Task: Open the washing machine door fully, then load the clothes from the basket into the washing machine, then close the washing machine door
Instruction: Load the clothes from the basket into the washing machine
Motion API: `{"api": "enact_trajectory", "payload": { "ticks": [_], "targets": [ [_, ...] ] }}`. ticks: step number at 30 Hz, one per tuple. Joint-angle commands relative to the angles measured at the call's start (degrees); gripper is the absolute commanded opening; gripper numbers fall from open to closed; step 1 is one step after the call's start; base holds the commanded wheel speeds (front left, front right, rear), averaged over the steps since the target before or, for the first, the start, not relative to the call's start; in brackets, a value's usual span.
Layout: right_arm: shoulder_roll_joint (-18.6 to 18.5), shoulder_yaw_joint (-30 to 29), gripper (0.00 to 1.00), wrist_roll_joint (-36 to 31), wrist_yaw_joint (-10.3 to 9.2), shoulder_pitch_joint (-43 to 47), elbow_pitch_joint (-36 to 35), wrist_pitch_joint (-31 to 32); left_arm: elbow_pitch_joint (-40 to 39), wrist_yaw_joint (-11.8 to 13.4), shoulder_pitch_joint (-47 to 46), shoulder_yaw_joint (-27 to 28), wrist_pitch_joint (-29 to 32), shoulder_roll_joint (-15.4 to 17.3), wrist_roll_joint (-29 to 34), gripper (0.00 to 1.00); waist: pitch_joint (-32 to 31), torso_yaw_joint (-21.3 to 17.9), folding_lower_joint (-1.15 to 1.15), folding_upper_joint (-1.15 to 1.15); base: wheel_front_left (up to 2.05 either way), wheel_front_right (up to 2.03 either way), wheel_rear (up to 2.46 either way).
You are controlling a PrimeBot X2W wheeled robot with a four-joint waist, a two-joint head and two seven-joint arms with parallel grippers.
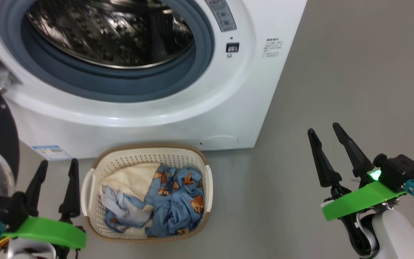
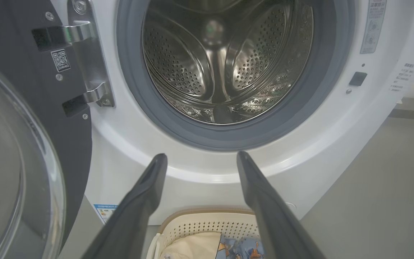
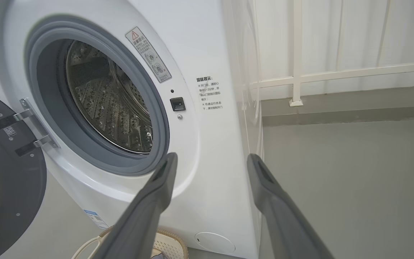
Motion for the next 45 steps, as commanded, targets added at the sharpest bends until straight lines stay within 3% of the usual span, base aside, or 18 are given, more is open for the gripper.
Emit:
{"api": "enact_trajectory", "payload": {
  "ticks": [1,11,25,45],
  "targets": [
    [0.2,1.2,1.0,-0.8,0.09,-1.3,-1.5,-0.7,-1.1,-0.2,-2.8,2.0,0.2,1.8,0.2,1.0,2.9,-0.8,0.0,0.0,0.0,0.0,0.0],
    [2.9,1.5,1.0,-1.7,0.09,-4.8,-1.8,-0.7,5.5,-3.2,-9.1,0.7,1.3,2.3,-0.8,1.0,11.1,-3.0,0.0,0.0,0.0,0.0,0.0],
    [5.1,0.9,1.0,-3.1,0.09,-8.8,-3.2,-0.7,21.9,-8.4,-21.3,-3.1,3.8,1.5,-1.7,1.0,23.1,-5.7,0.0,0.0,0.0,0.0,0.0],
    [8.3,3.0,1.0,-3.5,0.09,-14.2,-5.5,-0.7,47.1,-10.4,-40.6,-10.2,9.4,1.0,0.1,1.0,37.0,-11.4,0.0,0.0,0.0,0.0,0.0]
  ]
}}
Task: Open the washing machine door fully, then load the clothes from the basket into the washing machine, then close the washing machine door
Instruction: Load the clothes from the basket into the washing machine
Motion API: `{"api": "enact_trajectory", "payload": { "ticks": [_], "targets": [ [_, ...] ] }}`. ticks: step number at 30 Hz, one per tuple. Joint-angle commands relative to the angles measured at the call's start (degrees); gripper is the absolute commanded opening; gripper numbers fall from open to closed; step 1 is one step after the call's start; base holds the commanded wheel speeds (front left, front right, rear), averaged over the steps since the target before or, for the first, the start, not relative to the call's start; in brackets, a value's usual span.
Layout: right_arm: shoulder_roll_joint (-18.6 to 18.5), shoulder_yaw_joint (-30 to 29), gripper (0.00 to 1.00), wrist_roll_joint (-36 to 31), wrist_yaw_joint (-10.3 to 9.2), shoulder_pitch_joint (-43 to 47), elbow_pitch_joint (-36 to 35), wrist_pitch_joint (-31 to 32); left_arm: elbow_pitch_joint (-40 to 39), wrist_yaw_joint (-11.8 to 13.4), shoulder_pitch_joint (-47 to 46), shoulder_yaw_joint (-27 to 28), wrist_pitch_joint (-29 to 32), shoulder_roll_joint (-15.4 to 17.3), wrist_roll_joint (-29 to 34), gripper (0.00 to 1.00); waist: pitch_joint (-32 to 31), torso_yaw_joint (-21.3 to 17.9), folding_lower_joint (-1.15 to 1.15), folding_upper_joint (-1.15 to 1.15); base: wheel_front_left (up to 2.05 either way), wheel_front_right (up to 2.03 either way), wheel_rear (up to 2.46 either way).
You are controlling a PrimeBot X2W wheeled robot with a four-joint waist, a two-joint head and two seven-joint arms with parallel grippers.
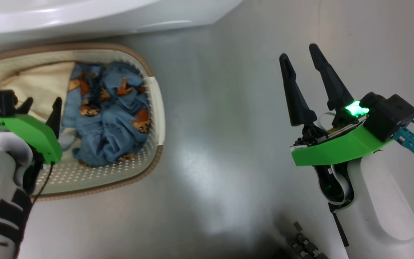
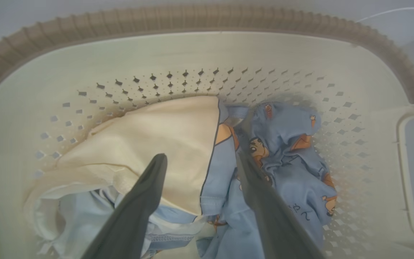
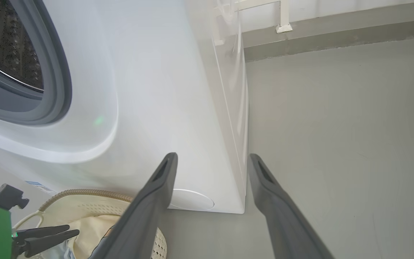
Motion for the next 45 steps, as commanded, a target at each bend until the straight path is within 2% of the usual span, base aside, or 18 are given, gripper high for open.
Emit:
{"api": "enact_trajectory", "payload": {
  "ticks": [1,18,28,29,30,34,45],
  "targets": [
    [0.6,1.4,1.0,0.0,0.09,0.7,-1.5,-0.3,1.0,-0.2,-0.9,0.7,0.2,2.2,0.7,1.0,3.3,-2.7,0.0,0.0,0.0,0.0,0.0],
    [0.9,3.3,1.0,2.8,0.09,-1.3,-3.1,-0.3,15.8,-0.1,-11.2,-1.9,2.5,3.0,1.8,1.0,9.1,-8.2,0.0,0.0,0.0,0.0,0.0],
    [0.9,3.7,1.0,3.6,0.09,-0.9,-3.9,-0.3,19.4,0.1,-13.1,-3.0,6.2,3.8,1.8,0.98,9.7,-9.5,0.0,0.0,0.0,0.0,0.0],
    [0.9,3.6,1.0,3.6,0.09,-0.9,-3.9,-0.3,19.5,0.2,-13.3,-3.0,6.1,3.9,1.8,0.45,9.7,-9.5,0.0,0.0,0.0,0.0,0.0],
    [0.9,3.6,1.0,3.6,0.09,-0.9,-3.9,-0.3,19.6,0.4,-13.4,-3.0,5.8,4.1,1.8,0.0,9.6,-9.5,0.0,0.0,0.0,0.0,0.0],
    [0.9,3.4,1.0,3.5,0.09,-0.9,-4.0,-0.3,19.9,0.4,-13.7,-2.9,4.6,3.9,1.3,0.0,9.1,-9.2,0.0,0.0,0.0,0.0,0.0],
    [0.9,2.3,1.0,2.3,0.09,-0.7,-3.6,-0.3,19.5,-0.3,-11.0,-3.4,0.9,0.4,-0.8,0.0,4.5,-5.6,0.0,0.0,0.0,0.0,0.0]
  ]
}}
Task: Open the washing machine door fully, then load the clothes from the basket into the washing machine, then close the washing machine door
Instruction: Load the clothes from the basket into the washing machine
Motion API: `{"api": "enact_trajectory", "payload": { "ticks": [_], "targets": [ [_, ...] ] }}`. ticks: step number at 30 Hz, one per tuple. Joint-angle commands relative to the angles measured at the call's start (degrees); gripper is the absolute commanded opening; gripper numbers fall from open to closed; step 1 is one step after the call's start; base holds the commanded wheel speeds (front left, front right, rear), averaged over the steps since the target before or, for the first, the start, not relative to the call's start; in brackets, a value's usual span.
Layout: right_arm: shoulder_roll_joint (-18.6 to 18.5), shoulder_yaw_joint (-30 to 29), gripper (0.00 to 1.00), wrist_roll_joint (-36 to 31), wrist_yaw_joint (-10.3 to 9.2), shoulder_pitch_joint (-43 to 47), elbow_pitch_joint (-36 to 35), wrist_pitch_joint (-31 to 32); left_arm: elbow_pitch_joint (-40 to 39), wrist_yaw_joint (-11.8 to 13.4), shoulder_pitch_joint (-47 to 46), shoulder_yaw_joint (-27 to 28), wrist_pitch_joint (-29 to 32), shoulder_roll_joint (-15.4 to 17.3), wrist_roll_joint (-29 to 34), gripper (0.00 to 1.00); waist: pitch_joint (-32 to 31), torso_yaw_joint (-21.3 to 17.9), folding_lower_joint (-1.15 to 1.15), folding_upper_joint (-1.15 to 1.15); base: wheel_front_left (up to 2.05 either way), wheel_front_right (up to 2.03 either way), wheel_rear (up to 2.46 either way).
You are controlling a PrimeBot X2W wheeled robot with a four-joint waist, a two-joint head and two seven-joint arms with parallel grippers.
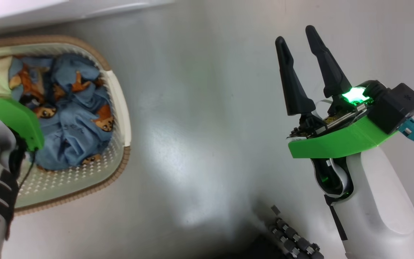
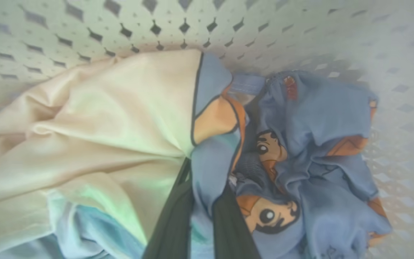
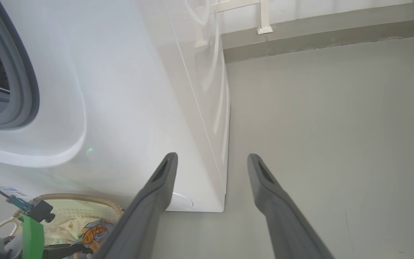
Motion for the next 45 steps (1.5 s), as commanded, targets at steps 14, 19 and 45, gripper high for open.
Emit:
{"api": "enact_trajectory", "payload": {
  "ticks": [14,19,45],
  "targets": [
    [0.3,-1.1,1.0,-2.7,0.09,3.9,1.7,-0.3,-11.0,-0.4,13.0,-4.9,-9.0,1.4,-7.1,0.0,-14.8,6.3,0.0,0.0,0.0,0.0,0.0],
    [-0.3,-1.6,1.0,-2.5,0.09,5.5,2.5,-0.3,-15.2,-0.4,16.8,-5.7,-10.7,2.5,-10.3,0.0,-19.8,7.5,0.0,0.0,0.0,0.0,0.0],
    [-4.6,-3.0,1.0,0.3,0.09,14.8,5.1,-0.3,-51.2,6.2,38.9,5.9,-11.7,4.7,-7.4,0.0,-39.7,12.6,0.0,0.0,0.0,0.0,0.0]
  ]
}}
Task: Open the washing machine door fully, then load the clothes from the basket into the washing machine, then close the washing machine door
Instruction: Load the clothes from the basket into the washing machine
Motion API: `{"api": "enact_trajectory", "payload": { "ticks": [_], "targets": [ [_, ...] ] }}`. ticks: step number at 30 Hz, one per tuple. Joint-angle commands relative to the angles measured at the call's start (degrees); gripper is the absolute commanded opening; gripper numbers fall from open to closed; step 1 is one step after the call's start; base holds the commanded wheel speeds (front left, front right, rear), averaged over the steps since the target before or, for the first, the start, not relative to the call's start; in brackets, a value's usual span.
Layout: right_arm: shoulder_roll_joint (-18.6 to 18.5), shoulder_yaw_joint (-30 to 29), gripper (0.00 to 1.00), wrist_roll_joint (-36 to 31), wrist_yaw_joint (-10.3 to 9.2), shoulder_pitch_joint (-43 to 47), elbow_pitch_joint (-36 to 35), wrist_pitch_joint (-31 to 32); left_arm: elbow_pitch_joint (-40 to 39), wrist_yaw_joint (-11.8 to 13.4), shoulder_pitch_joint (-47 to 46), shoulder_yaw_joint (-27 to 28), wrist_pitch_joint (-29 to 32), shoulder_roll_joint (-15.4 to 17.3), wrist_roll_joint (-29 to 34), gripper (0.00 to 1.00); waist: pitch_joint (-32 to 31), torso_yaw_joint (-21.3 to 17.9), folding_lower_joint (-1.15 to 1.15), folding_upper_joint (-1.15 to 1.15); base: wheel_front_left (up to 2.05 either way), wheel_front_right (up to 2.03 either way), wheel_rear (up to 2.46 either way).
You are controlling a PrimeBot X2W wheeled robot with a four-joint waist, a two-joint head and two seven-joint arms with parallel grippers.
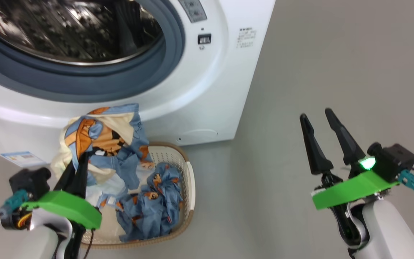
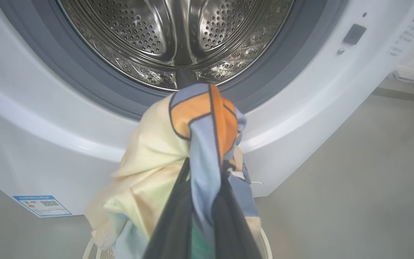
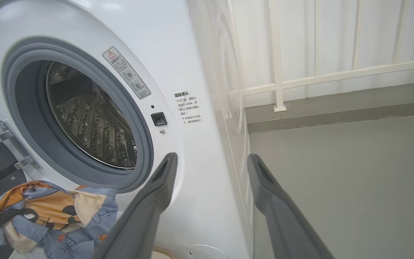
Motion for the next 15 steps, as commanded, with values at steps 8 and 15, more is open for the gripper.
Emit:
{"api": "enact_trajectory", "payload": {
  "ticks": [8,15],
  "targets": [
    [-2.4,0.1,1.0,1.2,0.09,5.3,-0.3,-0.3,-14.8,5.6,8.2,4.0,-0.7,2.7,2.8,0.0,-9.4,3.1,0.0,0.0,0.0,0.0,0.0],
    [-3.8,0.9,1.0,1.7,0.09,6.4,-0.6,-0.3,-21.3,8.4,11.5,3.9,-0.1,2.8,3.3,0.0,-10.9,3.9,0.0,0.0,0.0,0.0,0.0]
  ]
}}
